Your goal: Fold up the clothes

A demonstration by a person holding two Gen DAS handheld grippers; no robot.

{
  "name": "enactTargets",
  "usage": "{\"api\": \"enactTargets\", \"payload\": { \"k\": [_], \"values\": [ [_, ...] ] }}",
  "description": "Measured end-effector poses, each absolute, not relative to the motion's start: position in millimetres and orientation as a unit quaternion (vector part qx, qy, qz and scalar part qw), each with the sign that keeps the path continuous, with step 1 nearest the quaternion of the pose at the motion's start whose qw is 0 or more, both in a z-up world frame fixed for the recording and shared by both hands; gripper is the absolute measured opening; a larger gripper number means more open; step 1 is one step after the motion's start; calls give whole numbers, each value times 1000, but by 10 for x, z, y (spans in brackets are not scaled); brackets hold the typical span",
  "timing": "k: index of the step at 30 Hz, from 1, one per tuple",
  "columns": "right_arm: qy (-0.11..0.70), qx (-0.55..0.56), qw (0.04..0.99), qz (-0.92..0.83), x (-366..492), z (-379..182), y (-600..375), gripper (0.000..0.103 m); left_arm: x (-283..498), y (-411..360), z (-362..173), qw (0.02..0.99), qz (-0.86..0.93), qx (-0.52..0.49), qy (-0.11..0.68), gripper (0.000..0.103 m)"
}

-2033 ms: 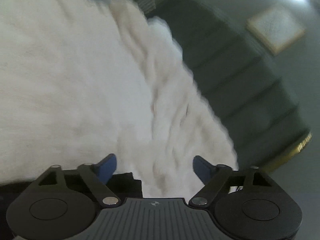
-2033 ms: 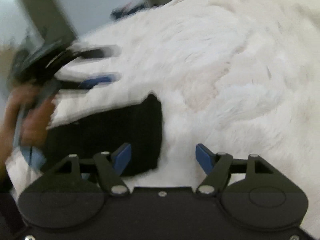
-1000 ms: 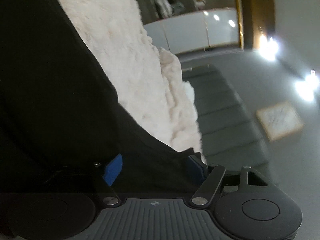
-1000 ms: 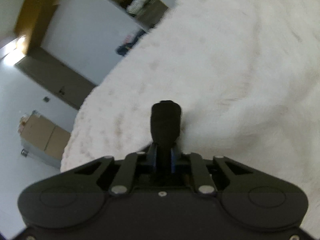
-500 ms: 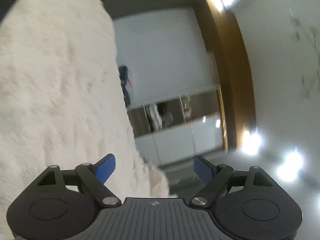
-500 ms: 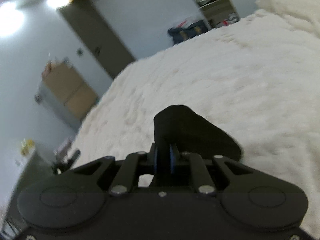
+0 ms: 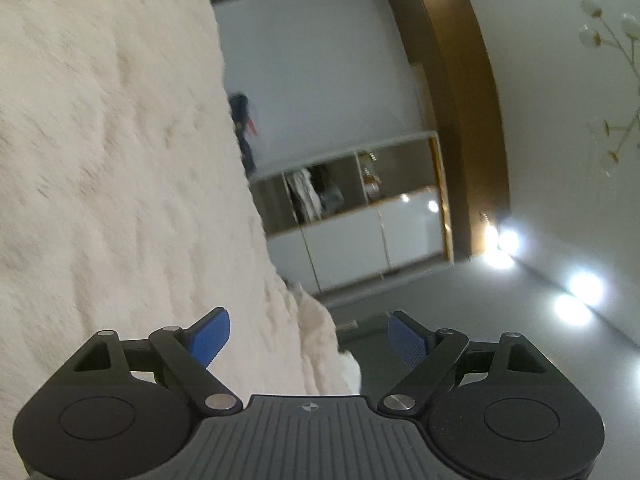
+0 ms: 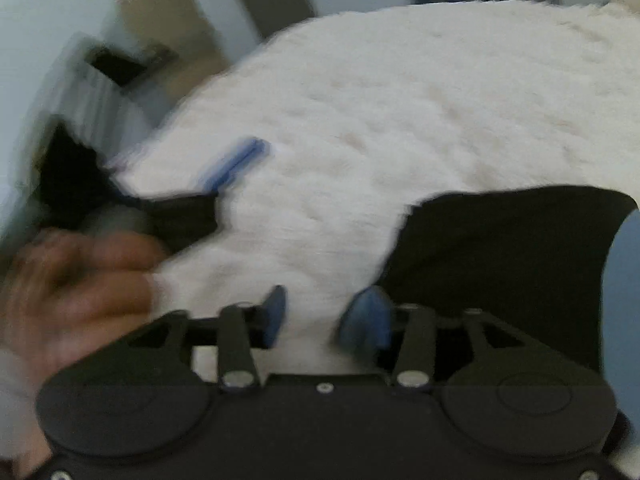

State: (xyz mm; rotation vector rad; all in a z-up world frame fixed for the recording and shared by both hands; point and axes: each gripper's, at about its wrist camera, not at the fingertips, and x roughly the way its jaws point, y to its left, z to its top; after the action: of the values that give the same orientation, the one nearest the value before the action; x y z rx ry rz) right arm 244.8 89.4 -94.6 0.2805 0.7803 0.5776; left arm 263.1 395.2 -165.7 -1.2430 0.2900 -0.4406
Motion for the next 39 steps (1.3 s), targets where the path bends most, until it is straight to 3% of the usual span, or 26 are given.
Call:
{"api": "enactTargets", "payload": {
  "k": [3,7,10,15,18,22,26,29,34,37,39],
  "values": [
    [323,108,920,195,2352,-616,241,56,2728,3724,-1603,769,-265,-559,162,83],
    [316,39,939,131,2364,-637,-107,51,2816,3355,-1571,754,-341,-520,210,86],
    [321,-29,937,132,2214,-914,14,49,2927,2941,-1621,755,-364,-469,276,87],
    [338,-169,917,129,1957,-1913,757,46,3364,2265,-1972,762,-332,-402,385,86],
    [338,-170,913,154,1726,-1945,871,47,3551,2079,-2103,765,-317,-379,413,86],
    [344,-152,900,220,1555,-1682,699,49,3628,2147,-2057,749,-326,-412,403,86],
    [287,-2,946,153,1784,-1186,28,66,3502,2499,-1828,746,-332,-450,360,87],
    [297,44,945,131,2088,-1246,-154,66,3374,2886,-1801,755,-304,-476,334,92],
    [383,7,914,137,2177,-1770,36,67,3381,3056,-2029,757,-218,-495,367,90],
    [351,28,923,154,2075,-1594,-138,69,3312,3232,-2032,741,-206,-556,315,90],
    [341,74,925,151,2115,-1482,-351,75,3289,3369,-2002,727,-219,-586,284,91]
  ]
}}
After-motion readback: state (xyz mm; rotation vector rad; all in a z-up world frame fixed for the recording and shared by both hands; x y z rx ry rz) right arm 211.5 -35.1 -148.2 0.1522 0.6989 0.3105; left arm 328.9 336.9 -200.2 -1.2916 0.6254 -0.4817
